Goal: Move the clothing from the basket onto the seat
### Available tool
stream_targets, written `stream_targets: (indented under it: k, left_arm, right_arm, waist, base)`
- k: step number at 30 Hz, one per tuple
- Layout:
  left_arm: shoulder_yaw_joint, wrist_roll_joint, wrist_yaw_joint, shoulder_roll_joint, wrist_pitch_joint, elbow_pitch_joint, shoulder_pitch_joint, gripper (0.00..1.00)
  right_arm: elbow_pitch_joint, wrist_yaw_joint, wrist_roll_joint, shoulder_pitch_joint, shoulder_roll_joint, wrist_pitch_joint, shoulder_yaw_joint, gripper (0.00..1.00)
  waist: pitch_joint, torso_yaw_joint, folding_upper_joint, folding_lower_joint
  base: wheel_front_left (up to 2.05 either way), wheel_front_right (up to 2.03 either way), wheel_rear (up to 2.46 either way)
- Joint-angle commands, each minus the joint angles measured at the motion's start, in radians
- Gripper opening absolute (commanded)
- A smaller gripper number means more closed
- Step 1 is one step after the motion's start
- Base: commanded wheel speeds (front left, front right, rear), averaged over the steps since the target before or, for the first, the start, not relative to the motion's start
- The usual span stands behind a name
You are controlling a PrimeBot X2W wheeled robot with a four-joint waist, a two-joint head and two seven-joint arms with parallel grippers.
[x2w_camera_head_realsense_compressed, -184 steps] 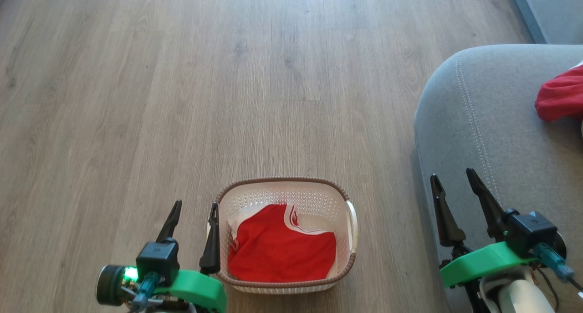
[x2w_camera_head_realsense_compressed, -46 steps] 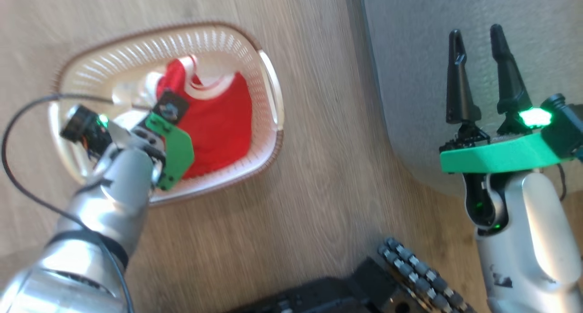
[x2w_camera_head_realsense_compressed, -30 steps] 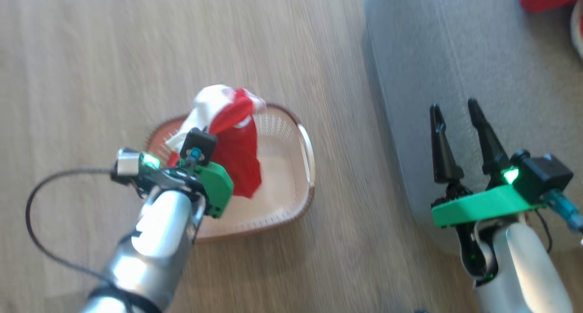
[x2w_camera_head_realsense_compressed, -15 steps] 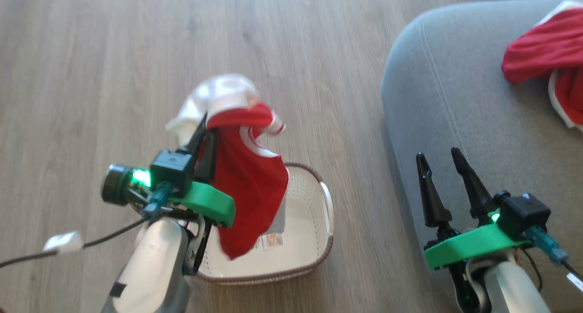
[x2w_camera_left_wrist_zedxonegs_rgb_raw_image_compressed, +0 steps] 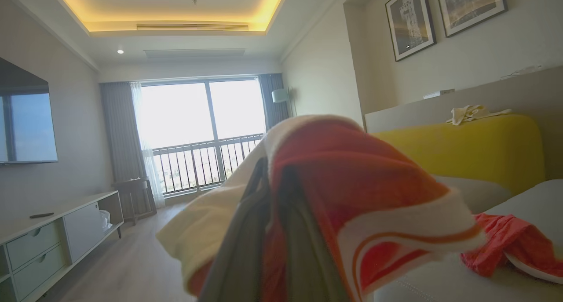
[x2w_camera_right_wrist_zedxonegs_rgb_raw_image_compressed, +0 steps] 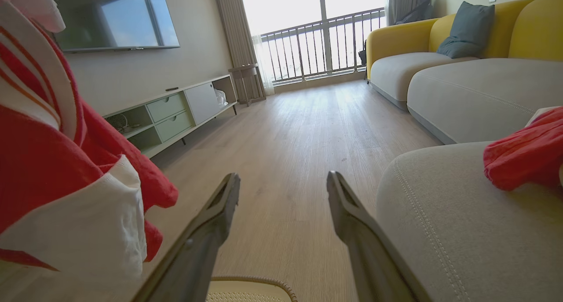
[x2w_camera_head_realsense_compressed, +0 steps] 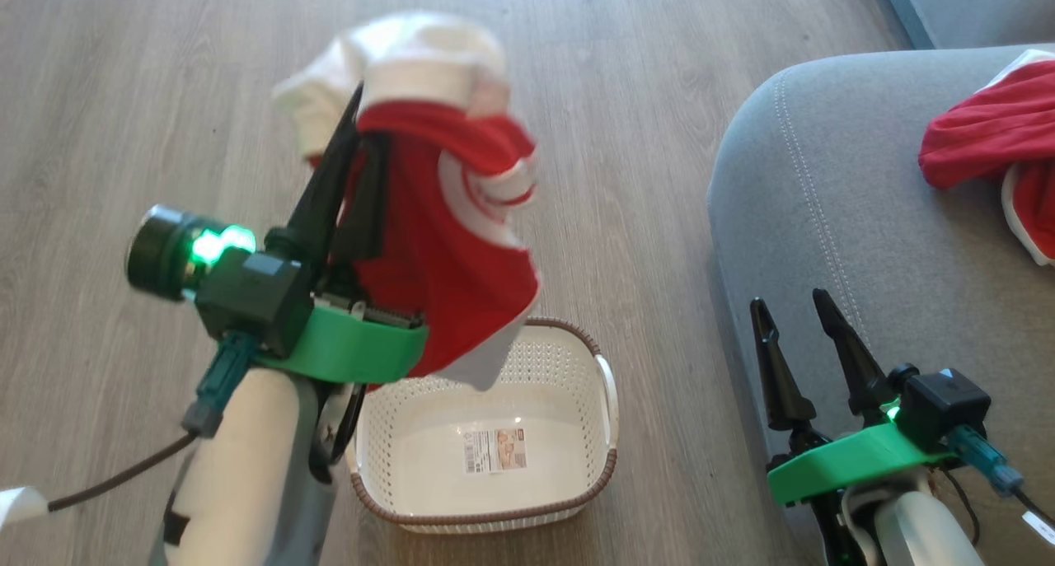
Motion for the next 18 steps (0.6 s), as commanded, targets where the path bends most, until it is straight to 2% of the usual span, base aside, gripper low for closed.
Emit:
stream_targets:
  k: [1, 8, 18]
  left_arm:
    - [0.022, -0.003, -0.01, 0.0, -0.009, -0.063, -0.069, 0.0]
    - [-0.053, -0.009, -0.017, -0.004, -0.009, -0.139, -0.095, 0.0]
    - [-0.122, -0.013, -0.015, -0.005, -0.009, -0.136, -0.09, 0.0]
  right_arm:
    - [-0.036, 0.0, -0.001, -0.009, -0.006, -0.001, 0.016, 1.0]
    - [-0.035, 0.0, -0.007, -0.002, -0.005, -0.001, 0.005, 1.0]
    - [-0.034, 0.0, -0.01, -0.002, 0.003, -0.001, -0.002, 1.0]
  waist:
    - [-0.002, 0.003, 0.0, 0.0001]
    - [-0.004, 0.003, 0.0, 0.0001]
    - [-0.008, 0.002, 0.0, 0.0001]
  base:
    - [0.0, 0.0, 0.0]
    - [0.0, 0.0, 0.0]
    - [0.0, 0.0, 0.0]
